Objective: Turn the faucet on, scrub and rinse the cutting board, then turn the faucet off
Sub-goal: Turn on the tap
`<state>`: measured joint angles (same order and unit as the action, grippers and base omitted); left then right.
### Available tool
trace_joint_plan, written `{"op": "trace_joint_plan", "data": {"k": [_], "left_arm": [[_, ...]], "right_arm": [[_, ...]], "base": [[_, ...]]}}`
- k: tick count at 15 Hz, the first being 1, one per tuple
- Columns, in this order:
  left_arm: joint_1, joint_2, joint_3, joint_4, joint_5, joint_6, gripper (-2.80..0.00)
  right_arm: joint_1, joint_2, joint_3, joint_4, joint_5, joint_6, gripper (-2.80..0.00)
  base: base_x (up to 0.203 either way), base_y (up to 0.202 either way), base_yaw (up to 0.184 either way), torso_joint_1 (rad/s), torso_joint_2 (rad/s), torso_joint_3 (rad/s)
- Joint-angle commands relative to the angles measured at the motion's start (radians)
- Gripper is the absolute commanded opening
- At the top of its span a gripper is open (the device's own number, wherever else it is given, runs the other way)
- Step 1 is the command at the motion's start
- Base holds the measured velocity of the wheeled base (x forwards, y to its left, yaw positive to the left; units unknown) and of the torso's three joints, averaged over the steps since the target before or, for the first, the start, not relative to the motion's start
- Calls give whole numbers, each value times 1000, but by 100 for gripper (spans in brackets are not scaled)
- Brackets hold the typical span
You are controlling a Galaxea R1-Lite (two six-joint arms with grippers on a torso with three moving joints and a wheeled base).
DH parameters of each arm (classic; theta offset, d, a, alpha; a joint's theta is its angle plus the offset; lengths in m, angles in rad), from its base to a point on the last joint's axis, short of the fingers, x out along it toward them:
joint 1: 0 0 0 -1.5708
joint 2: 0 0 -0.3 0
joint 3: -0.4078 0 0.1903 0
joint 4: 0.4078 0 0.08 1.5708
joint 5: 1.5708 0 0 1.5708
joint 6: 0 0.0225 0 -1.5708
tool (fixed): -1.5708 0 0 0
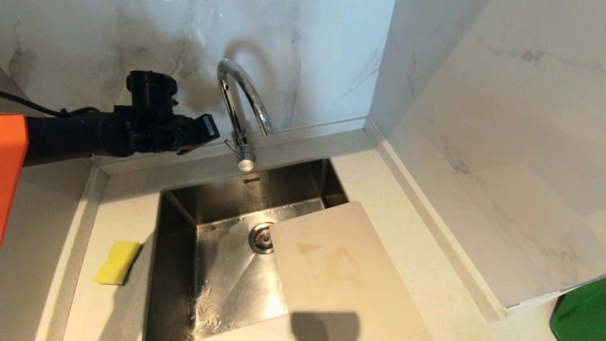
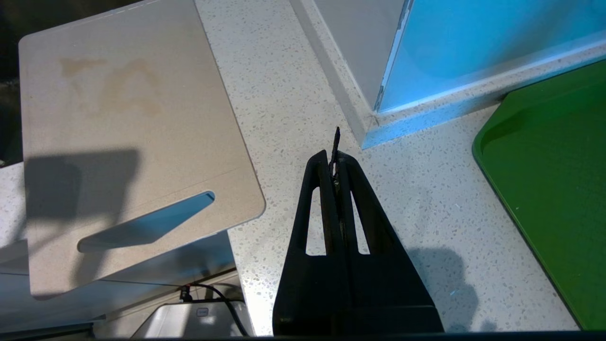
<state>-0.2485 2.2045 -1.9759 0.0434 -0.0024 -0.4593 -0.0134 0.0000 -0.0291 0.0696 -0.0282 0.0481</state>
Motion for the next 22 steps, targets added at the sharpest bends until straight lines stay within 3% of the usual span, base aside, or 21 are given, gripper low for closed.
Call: {"op": "trace_joint_plan", "data": {"k": [1,17,22], "left_arm": [[0,4,0,6,-49,-35,-280],[0,52,-1,-11,-92,-52,-280],[0,71,0,-45,-80,75,-280]], "right_arm": [[0,0,0,1,-1,0,-280],[0,0,0,1,-1,0,-280],[0,0,0,1,0,1,-280]], "base": [[0,0,0,0,0,0],[0,0,0,0,0,0],[0,0,0,0,0,0]]}}
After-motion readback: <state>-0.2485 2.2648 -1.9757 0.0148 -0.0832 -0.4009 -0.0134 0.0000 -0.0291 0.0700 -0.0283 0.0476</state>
